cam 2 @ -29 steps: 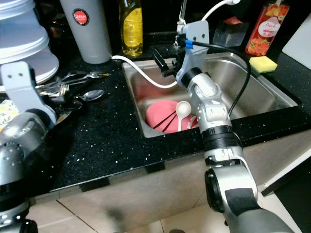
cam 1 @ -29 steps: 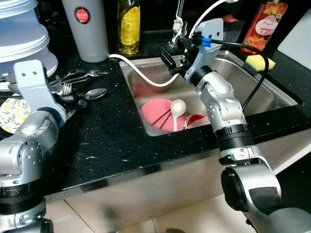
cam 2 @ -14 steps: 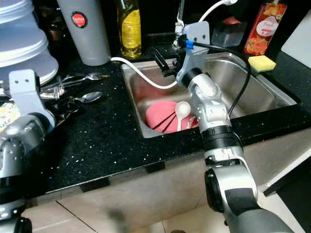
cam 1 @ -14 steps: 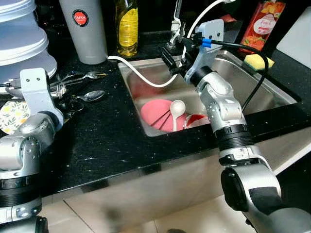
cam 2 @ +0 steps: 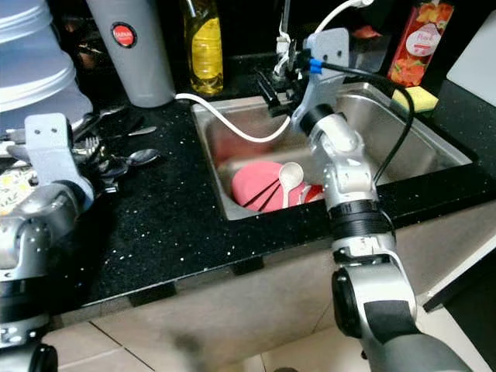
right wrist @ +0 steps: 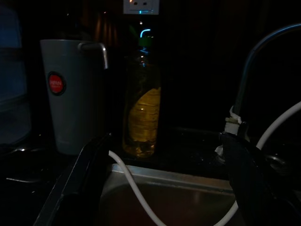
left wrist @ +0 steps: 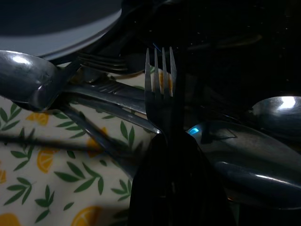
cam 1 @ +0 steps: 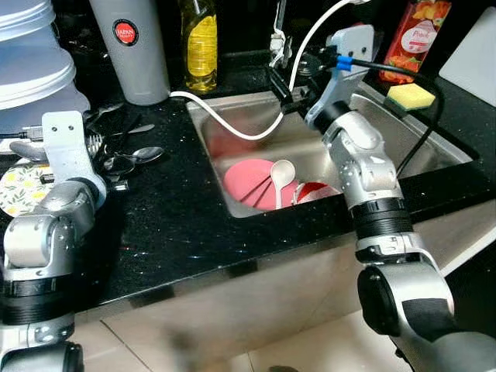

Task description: Kitchen organization

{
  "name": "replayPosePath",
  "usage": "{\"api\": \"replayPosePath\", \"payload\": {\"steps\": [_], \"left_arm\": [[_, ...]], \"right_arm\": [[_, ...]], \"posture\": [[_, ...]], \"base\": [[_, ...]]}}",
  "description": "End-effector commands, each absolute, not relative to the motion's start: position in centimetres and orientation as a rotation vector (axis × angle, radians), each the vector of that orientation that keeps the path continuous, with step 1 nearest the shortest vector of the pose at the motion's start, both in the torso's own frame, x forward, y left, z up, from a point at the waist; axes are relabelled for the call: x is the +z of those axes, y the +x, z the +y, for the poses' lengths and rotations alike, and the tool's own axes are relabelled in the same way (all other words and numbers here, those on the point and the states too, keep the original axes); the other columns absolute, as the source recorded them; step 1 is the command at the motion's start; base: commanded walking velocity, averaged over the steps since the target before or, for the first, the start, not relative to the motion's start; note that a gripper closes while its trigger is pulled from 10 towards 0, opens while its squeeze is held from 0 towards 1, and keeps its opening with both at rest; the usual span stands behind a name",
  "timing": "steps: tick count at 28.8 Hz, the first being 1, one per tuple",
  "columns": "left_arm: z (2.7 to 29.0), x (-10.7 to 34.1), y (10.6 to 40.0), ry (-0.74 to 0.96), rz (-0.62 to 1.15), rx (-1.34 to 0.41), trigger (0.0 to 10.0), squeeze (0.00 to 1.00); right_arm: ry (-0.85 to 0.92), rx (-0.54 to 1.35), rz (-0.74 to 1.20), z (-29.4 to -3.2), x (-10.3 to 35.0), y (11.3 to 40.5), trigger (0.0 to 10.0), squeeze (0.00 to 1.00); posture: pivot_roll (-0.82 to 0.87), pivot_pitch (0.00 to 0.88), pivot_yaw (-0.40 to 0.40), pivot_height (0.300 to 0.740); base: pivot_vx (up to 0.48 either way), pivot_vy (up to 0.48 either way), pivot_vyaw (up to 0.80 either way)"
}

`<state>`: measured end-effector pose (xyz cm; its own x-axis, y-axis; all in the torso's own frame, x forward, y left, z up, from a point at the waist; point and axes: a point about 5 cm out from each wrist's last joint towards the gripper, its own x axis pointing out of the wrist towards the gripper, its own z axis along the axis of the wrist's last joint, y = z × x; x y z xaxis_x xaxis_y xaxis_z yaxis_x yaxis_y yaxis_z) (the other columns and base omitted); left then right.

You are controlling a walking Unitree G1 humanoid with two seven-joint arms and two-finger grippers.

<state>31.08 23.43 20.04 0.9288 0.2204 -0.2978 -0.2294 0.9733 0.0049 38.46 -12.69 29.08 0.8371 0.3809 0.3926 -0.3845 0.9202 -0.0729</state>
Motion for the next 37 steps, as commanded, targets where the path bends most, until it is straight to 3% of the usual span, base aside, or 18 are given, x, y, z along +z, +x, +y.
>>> {"api": "replayPosePath", "payload": {"steps": [1,2,3,5,6,18,30,32,37], "left_arm": [[23.3,19.5,31.2,-0.019,0.318,0.246,0.0,0.00],[23.4,20.1,31.3,-0.010,0.285,0.262,0.0,0.00],[23.4,20.8,31.4,-0.004,0.237,0.281,4.9,0.00],[23.5,21.3,31.4,-0.001,0.205,0.293,4.9,0.00],[23.3,21.9,31.3,-0.008,0.167,0.285,10.0,0.00],[20.4,25.8,30.1,-0.034,-0.064,0.060,10.0,0.00],[16.5,25.2,28.6,0.036,-0.108,-0.019,10.0,0.00],[14.6,24.3,27.9,0.036,-0.093,-0.115,10.0,0.00],[13.8,24.2,27.6,0.083,-0.099,-0.245,10.0,0.00]], "right_arm": [[0.007,0.400,-0.427,-12.8,29.4,38.3,10.0,0.00],[0.009,0.399,-0.432,-12.8,29.5,38.2,10.0,0.00],[0.013,0.402,-0.437,-12.6,29.6,38.2,10.0,0.00],[0.015,0.404,-0.439,-12.5,29.6,38.1,10.0,0.00],[0.018,0.409,-0.444,-12.2,29.7,38.0,10.0,0.00],[0.049,0.468,-0.445,-10.3,29.7,37.2,10.0,0.00],[0.142,0.505,-0.416,-9.5,29.0,37.1,10.0,0.00],[0.199,0.543,-0.398,-9.4,29.2,37.1,10.0,0.00],[0.424,0.727,-0.356,-8.8,30.0,36.1,10.0,0.00]], "posture": [[0.00,0.000,-0.004,0.740],[0.00,0.000,-0.002,0.740],[-0.01,0.000,0.008,0.740],[-0.01,0.000,0.009,0.740],[-0.02,0.000,0.014,0.740],[-0.01,0.004,0.022,0.740],[0.03,0.010,0.013,0.740],[0.03,0.012,0.005,0.740],[0.03,0.018,0.006,0.740]], "base": [[0.000,0.000,0.00],[0.000,0.000,0.00],[0.000,0.000,0.00],[0.000,0.000,0.00],[0.000,0.000,0.00],[0.000,0.000,0.00],[0.000,0.000,0.00],[0.000,0.000,0.00],[0.000,0.000,0.00]]}}
